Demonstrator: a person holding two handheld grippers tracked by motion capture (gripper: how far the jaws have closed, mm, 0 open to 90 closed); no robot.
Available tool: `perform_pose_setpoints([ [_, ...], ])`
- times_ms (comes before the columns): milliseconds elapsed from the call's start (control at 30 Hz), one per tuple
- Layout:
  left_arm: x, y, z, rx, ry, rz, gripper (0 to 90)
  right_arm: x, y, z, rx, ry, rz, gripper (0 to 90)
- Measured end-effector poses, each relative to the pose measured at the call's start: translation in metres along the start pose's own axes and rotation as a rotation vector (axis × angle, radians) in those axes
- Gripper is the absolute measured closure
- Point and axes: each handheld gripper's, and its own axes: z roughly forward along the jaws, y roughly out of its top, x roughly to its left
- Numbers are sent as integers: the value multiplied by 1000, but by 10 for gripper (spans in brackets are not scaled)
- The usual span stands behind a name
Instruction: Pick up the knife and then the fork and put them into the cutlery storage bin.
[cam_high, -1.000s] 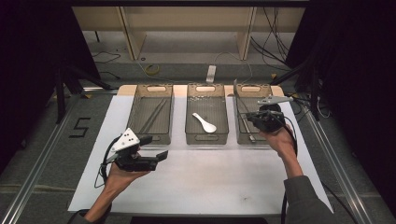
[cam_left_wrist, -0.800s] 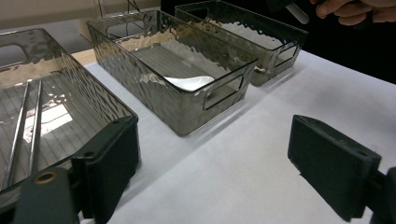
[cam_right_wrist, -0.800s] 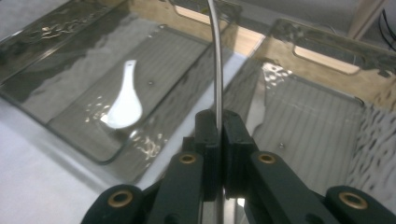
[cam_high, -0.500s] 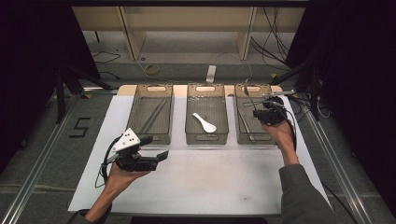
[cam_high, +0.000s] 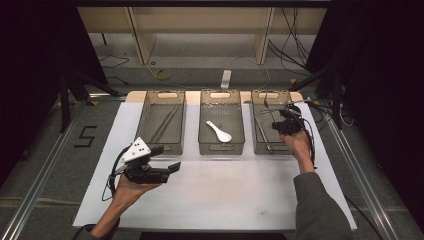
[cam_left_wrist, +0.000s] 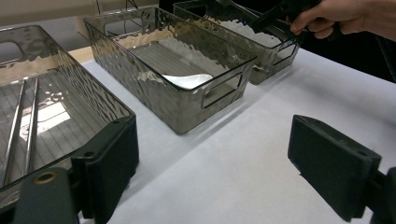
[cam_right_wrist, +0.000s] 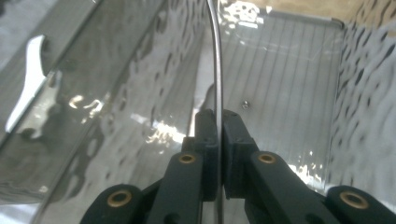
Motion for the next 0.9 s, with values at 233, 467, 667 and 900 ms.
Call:
perform_pose_setpoints([
  [233,0,0,0,1,3,-5,157,-1,0,3,8,-10,24,782],
  [467,5,1,-4,-43,-9,-51,158,0,2,-6,-36,29,21,592],
  [667,7,1,-5,-52,-16,-76,157,9,0,-18,-84,107,8,479],
  [900,7,1,-4,-44,-19,-70,158,29,-11,-38,-163,222,-45,371],
])
